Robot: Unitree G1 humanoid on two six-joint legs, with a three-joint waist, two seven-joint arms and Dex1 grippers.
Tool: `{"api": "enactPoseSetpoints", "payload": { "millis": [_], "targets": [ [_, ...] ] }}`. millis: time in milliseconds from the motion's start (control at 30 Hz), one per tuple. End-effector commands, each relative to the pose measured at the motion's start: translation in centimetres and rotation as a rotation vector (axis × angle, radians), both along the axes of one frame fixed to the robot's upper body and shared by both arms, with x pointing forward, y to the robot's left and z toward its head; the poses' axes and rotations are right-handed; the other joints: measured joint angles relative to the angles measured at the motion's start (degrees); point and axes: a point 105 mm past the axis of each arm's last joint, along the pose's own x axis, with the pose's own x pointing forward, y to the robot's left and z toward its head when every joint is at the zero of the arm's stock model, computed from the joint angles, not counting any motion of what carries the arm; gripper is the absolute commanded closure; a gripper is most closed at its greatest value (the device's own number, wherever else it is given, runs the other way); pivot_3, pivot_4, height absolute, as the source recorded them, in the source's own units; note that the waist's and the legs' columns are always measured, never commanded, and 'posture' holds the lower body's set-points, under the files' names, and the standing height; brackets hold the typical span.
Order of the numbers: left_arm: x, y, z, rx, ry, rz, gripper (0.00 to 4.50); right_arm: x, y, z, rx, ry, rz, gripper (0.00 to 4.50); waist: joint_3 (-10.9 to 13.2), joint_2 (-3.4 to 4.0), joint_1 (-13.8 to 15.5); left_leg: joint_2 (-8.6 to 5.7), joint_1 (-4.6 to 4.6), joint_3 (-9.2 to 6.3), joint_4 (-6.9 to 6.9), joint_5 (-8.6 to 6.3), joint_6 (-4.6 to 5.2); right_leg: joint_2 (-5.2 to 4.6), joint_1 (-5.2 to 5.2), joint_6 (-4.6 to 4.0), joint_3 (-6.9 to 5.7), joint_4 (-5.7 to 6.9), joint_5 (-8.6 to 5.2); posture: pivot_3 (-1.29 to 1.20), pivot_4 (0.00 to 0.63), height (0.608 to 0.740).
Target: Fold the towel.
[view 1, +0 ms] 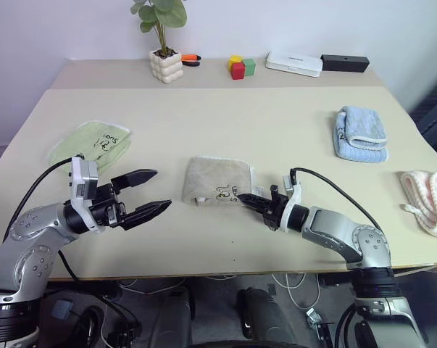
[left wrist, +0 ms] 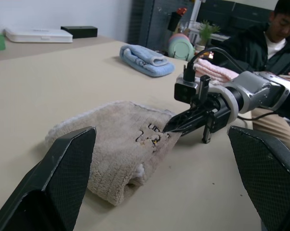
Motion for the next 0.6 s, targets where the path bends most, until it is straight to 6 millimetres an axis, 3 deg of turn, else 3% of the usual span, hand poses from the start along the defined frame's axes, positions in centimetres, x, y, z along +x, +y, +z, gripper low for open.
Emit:
{"api": "enactPoseSetpoints", "payload": {
  "millis": [33, 267, 467, 600],
  "targets": [
    [0.1, -0.1, 0.9, -0.019, -0.047, 0.0, 0.0, 1.4, -1.0, 1.6, 0.003, -0.059, -0.04, 4.47, 0.0, 0.03, 0.1, 0.0, -0.01, 0.0, 0.0, 0.0, 0.0, -0.01, -0.01, -0.01, 0.0, 0.0, 0.0, 0.0, 0.15, 0.74],
    [0.7, -0.6, 1.0, -0.058, -0.057, 0.006, 0.0, 4.0, -2.7, 4.6, 0.002, -0.151, -0.091, 4.47, 0.1, 0.09, 0.2, -0.12, -0.09, 0.07, 0.01, 0.0, 0.0, -0.01, -0.09, 0.01, 0.0, 0.0, 0.01, 0.0, 0.15, 0.74],
    [1.3, -1.1, 1.2, -0.07, -0.072, -0.006, 0.0, 6.1, -3.8, 8.0, -0.027, -0.273, -0.104, 4.47, 0.1, 0.1, 0.2, -0.16, -0.09, 0.08, 0.01, 0.0, 0.0, 0.02, -0.09, 0.02, 0.0, 0.02, 0.02, 0.0, 0.15, 0.74],
    [1.6, -1.3, 1.2, -0.075, -0.077, -0.014, 0.0, 8.4, -5.6, 10.6, -0.059, -0.359, -0.165, 4.47, 0.1, 0.12, 0.2, -0.17, -0.09, 0.09, 0.01, 0.0, 0.0, 0.05, -0.1, 0.03, 0.0, 0.02, 0.02, 0.0, 0.15, 0.74]
  ]
}}
